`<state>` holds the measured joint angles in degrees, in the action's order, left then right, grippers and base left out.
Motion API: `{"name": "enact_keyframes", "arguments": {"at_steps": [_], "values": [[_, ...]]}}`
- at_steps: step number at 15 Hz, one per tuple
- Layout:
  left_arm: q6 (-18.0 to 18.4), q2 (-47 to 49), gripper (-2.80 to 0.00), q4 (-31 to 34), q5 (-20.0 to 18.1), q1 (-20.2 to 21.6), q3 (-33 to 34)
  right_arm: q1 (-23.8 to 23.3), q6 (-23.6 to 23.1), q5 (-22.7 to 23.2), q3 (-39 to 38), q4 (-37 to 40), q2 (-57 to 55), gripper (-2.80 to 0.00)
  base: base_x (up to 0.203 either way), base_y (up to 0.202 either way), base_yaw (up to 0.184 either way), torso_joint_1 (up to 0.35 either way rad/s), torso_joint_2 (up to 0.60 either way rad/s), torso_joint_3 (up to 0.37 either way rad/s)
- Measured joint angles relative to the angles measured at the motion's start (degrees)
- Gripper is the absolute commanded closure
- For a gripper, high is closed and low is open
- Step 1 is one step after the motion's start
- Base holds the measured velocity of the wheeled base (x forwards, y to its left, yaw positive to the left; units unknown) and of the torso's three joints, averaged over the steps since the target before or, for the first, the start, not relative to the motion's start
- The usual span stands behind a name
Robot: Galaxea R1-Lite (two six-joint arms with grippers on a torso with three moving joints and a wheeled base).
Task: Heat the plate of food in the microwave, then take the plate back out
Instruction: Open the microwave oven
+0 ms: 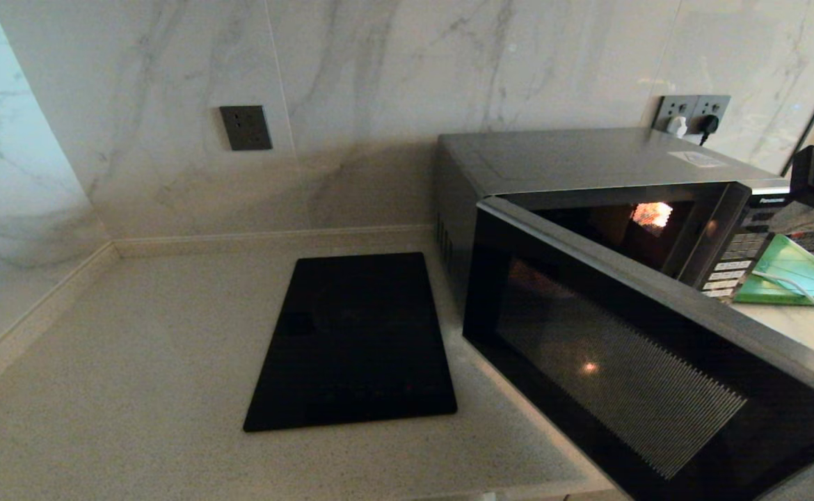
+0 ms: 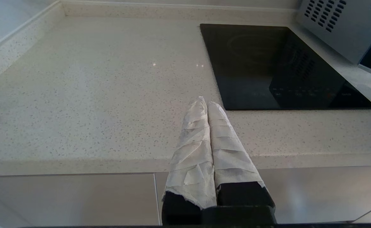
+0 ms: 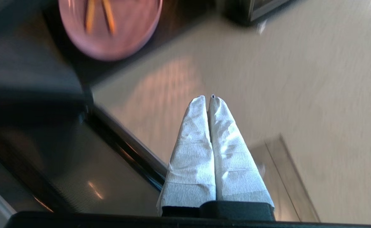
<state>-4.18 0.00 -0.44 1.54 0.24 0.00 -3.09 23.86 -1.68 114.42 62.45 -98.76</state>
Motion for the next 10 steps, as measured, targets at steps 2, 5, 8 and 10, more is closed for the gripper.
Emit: {"name": "enact_keyframes", "arguments": {"at_steps": [2,5,8,10], "values": [[0.0,0.0,0.0,0.0,0.0,0.0,0.0,3.7,0.0,1.3,0.0,4.8,0.8,0.0,0.0,0.0,0.0,0.0,0.0,0.0],[0.0,0.0,0.0,0.0,0.0,0.0,0.0,14.6,0.7,4.0,0.1,13.0,1.3,0.0,0.0,0.0,0.0,0.0,0.0,0.0],[0.0,0.0,0.0,0.0,0.0,0.0,0.0,29.1,2.9,4.8,0.1,17.2,0.5,0.0,0.0,0.0,0.0,0.0,0.0,0.0],[0.0,0.0,0.0,0.0,0.0,0.0,0.0,37.4,5.1,5.5,0.1,18.6,-0.4,0.0,0.0,0.0,0.0,0.0,0.0,0.0]]}}
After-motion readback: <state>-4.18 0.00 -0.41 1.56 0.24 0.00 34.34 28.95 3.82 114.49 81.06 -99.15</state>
